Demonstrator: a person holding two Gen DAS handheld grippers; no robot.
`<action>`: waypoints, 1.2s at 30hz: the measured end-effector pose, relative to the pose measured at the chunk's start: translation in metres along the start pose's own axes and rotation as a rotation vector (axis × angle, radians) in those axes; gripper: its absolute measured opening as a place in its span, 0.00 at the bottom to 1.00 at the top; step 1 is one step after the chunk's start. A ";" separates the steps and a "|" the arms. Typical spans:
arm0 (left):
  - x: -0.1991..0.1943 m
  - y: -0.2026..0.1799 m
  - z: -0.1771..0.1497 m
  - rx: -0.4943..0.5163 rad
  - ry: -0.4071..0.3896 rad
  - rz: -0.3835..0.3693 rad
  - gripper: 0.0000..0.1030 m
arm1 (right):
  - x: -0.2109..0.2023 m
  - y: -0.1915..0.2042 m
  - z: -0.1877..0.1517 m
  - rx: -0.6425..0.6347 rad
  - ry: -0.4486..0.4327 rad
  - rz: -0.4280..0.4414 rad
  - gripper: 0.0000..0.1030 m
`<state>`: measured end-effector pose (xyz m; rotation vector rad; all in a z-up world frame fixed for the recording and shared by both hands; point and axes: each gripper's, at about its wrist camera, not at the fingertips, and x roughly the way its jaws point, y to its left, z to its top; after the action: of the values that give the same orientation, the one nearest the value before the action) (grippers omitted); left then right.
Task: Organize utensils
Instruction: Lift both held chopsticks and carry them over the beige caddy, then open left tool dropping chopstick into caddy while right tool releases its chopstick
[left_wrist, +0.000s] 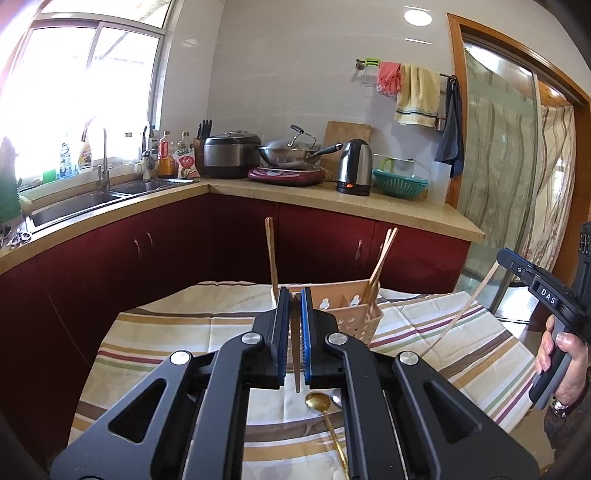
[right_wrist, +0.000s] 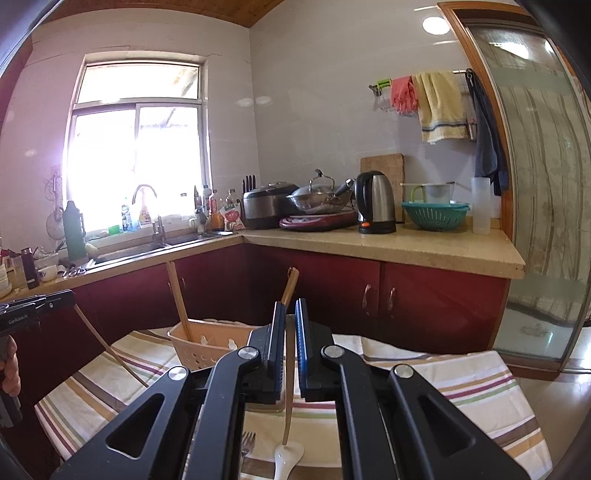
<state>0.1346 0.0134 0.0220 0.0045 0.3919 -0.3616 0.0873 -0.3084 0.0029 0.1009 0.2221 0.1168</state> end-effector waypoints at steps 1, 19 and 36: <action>-0.001 -0.001 0.004 0.004 -0.003 -0.006 0.06 | 0.000 0.000 0.004 0.006 -0.002 0.008 0.06; -0.021 -0.014 0.090 0.079 -0.147 -0.042 0.06 | 0.012 0.022 0.085 -0.029 -0.122 0.093 0.06; 0.079 0.005 0.103 0.050 -0.068 0.000 0.06 | 0.093 0.025 0.072 -0.019 -0.014 0.114 0.06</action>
<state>0.2426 -0.0162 0.0875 0.0408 0.3153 -0.3708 0.1913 -0.2778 0.0559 0.0957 0.2014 0.2318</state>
